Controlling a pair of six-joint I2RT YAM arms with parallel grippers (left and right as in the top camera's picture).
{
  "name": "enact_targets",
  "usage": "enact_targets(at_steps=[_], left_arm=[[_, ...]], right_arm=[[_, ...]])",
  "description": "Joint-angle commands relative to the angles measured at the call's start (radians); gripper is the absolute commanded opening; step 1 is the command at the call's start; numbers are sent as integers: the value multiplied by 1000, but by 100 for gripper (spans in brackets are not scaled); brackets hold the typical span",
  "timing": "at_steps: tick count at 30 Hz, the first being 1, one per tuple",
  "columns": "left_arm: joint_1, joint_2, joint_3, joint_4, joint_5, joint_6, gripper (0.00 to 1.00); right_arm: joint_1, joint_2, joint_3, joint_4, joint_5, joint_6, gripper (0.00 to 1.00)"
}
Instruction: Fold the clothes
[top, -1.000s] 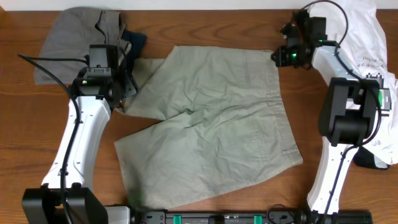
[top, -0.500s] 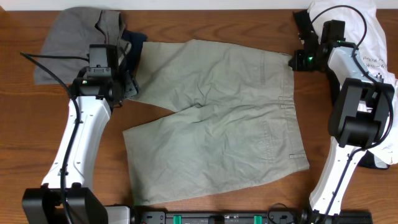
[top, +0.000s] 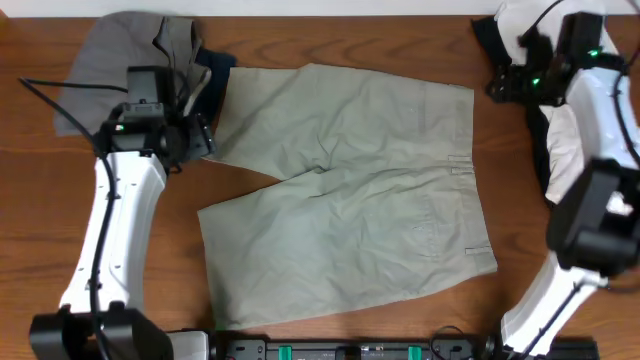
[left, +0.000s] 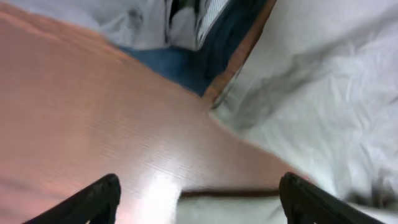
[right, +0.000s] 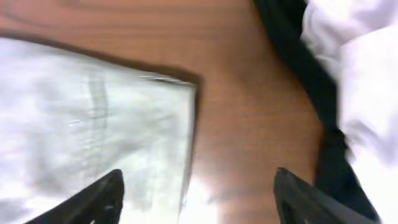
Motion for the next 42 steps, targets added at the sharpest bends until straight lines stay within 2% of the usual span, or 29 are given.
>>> enact_targets(at_steps=[1,4,7,10,15,19,26,30,33,42], left_arm=[[3,-94,62,-93,-3,0,84],[3,-164,65,-201,-4,-55,85],[3,-238,65,-314,-3,-223,86],[3,-280,63,-403,0,-332,86],[2,-306,37,-550,0,-397,86],[-18,-306,-40,-576,26,-402,86],[-93,-306,-301,-496,92,-591,86],[-152,-306,-432,-359,181,-590,86],[-207,-305,-493,-303,187,-590,85],[-400,-306,-587,-283,209,-687,82]], right_arm=[[15,-178,10,-76,-15,71,99],[27,-290,10,-178,-10,185,99],[37,-390,9,-272,-3,277,99],[54,-444,8,-368,20,338,99],[106,-479,-8,-569,132,396,99],[154,-480,-63,-640,192,429,99],[203,-481,-343,-575,225,599,99],[205,-484,-499,-476,201,604,97],[225,-489,-586,-426,198,603,96],[365,-489,-764,-323,198,644,93]])
